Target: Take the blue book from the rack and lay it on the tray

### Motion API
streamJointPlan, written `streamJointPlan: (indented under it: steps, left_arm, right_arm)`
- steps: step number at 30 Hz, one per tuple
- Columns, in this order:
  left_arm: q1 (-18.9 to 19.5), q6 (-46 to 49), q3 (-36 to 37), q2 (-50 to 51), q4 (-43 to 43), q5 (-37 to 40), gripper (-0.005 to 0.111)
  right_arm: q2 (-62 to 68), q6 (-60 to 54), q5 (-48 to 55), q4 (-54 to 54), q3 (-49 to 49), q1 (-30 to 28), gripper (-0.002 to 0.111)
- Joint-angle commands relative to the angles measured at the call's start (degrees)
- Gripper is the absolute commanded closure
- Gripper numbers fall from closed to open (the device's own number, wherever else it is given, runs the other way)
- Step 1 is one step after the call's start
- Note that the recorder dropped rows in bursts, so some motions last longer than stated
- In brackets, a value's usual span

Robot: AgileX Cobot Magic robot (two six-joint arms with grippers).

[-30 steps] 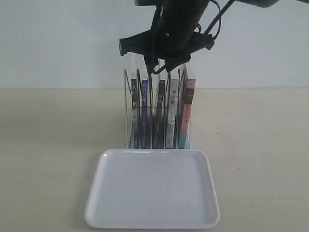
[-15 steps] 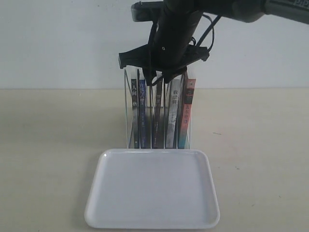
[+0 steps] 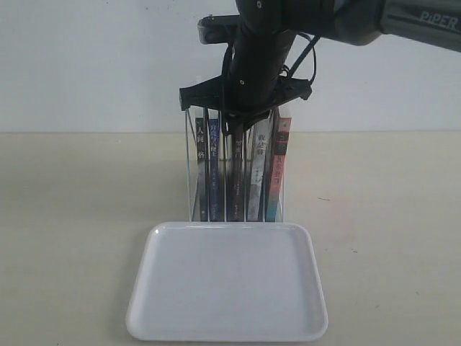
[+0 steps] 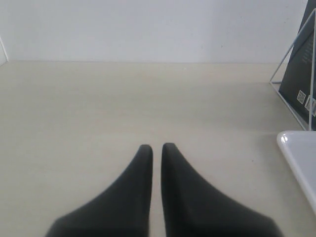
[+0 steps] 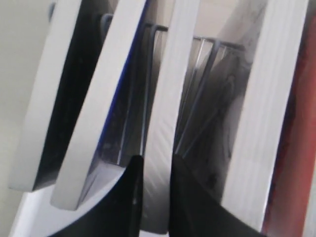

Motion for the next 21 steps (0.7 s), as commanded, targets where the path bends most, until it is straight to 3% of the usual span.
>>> streamJointPlan:
  steps: [1, 21]
  left_arm:
    - [-0.5, 0.1, 0.2, -0.1, 0.2, -0.2, 0.101]
    - [-0.5, 0.1, 0.2, -0.1, 0.2, -0.3, 0.101]
  right_arm:
    - [-0.2, -0.2, -0.7, -0.4, -0.3, -0.2, 0.108]
    - [-6.2, -1.8, 3.7, -1.7, -8.8, -0.2, 0.108]
